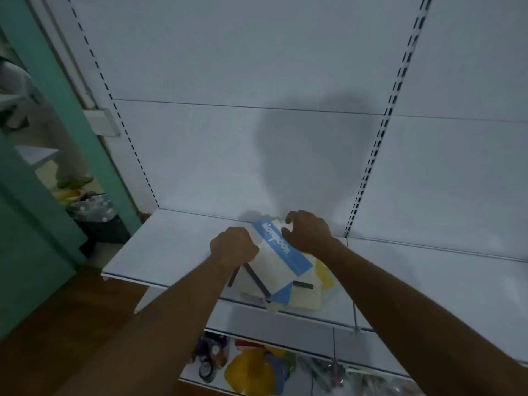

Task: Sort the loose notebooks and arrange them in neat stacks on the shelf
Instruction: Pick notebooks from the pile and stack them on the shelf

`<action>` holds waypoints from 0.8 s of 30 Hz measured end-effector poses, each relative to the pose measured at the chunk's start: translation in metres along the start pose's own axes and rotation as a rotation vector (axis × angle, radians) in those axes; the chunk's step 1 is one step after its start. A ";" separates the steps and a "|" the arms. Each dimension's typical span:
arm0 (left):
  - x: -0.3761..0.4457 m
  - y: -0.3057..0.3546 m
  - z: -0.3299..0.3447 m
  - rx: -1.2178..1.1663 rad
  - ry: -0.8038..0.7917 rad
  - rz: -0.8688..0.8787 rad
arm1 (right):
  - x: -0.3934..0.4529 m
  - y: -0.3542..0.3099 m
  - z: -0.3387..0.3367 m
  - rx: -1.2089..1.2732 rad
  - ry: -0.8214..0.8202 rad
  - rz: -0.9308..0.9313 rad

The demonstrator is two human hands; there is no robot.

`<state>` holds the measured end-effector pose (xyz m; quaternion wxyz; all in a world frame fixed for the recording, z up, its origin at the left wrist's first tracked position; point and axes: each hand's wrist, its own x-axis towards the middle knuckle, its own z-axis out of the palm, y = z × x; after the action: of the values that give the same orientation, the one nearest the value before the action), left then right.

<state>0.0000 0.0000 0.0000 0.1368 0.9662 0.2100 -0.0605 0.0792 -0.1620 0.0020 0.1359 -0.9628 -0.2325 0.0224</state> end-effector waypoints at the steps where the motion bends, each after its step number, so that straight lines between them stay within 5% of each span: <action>1: 0.002 -0.002 0.002 0.008 -0.042 -0.005 | 0.001 -0.002 0.002 -0.005 -0.025 0.015; 13: 0.006 -0.012 0.034 0.012 -0.087 -0.096 | 0.004 -0.010 0.052 -0.029 -0.071 0.200; 24: -0.010 0.002 0.036 -0.241 -0.014 -0.231 | -0.006 0.006 0.056 0.356 -0.072 0.304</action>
<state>-0.0106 -0.0156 -0.0321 0.2452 0.9119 0.3243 -0.0568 0.0709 -0.1558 -0.0541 0.2903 -0.9462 -0.0817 0.1175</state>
